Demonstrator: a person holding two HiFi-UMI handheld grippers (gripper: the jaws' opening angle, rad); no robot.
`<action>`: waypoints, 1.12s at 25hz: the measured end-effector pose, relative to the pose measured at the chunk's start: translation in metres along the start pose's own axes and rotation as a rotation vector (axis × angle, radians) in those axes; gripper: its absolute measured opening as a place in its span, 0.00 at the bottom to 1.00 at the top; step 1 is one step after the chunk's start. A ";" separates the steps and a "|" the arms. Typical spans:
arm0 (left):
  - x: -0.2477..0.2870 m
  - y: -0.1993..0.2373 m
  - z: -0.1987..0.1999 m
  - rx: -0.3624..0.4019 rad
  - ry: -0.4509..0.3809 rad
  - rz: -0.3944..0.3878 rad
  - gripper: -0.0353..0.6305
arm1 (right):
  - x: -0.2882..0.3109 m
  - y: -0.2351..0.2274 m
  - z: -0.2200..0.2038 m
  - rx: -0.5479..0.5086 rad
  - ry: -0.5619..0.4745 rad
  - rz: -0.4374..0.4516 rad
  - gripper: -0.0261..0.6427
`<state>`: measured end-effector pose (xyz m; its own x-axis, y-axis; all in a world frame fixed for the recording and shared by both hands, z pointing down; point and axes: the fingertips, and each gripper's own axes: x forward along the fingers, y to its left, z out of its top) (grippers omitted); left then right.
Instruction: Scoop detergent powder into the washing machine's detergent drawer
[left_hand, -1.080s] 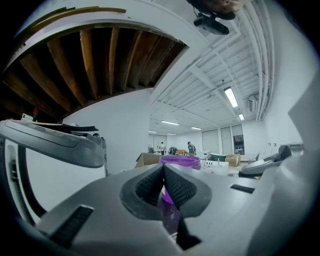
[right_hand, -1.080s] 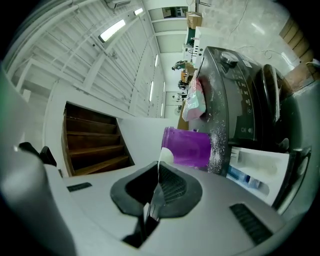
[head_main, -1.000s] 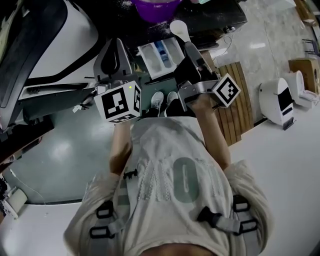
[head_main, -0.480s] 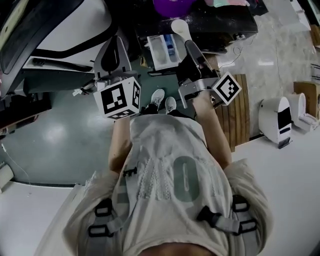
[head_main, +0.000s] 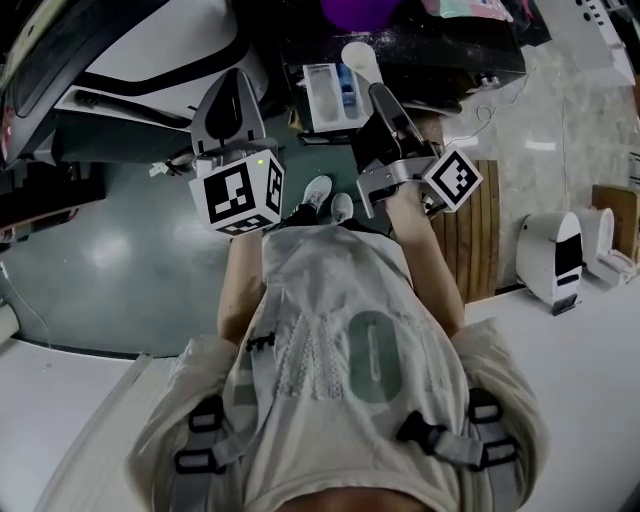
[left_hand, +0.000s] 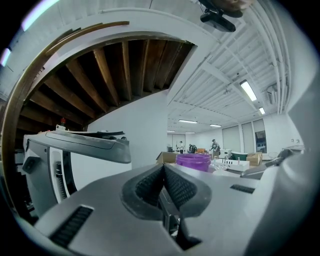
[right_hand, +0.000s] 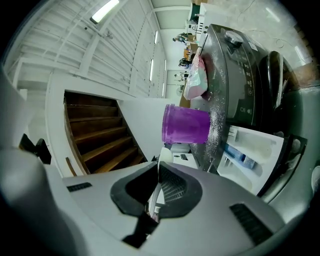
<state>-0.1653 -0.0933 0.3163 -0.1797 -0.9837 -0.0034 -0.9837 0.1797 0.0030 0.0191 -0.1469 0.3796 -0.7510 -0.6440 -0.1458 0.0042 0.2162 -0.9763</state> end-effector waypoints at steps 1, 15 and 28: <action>-0.001 0.000 0.000 0.000 0.000 0.001 0.08 | 0.000 0.000 0.000 -0.002 0.003 0.000 0.05; -0.006 0.028 -0.009 -0.021 0.019 0.061 0.08 | 0.015 -0.006 -0.011 -0.194 0.101 -0.063 0.05; -0.001 0.046 -0.016 -0.009 0.035 0.089 0.08 | 0.031 -0.019 -0.029 -0.584 0.264 -0.170 0.05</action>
<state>-0.2100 -0.0846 0.3328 -0.2656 -0.9635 0.0327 -0.9639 0.2661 0.0111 -0.0238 -0.1496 0.3985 -0.8463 -0.5191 0.1196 -0.4320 0.5373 -0.7244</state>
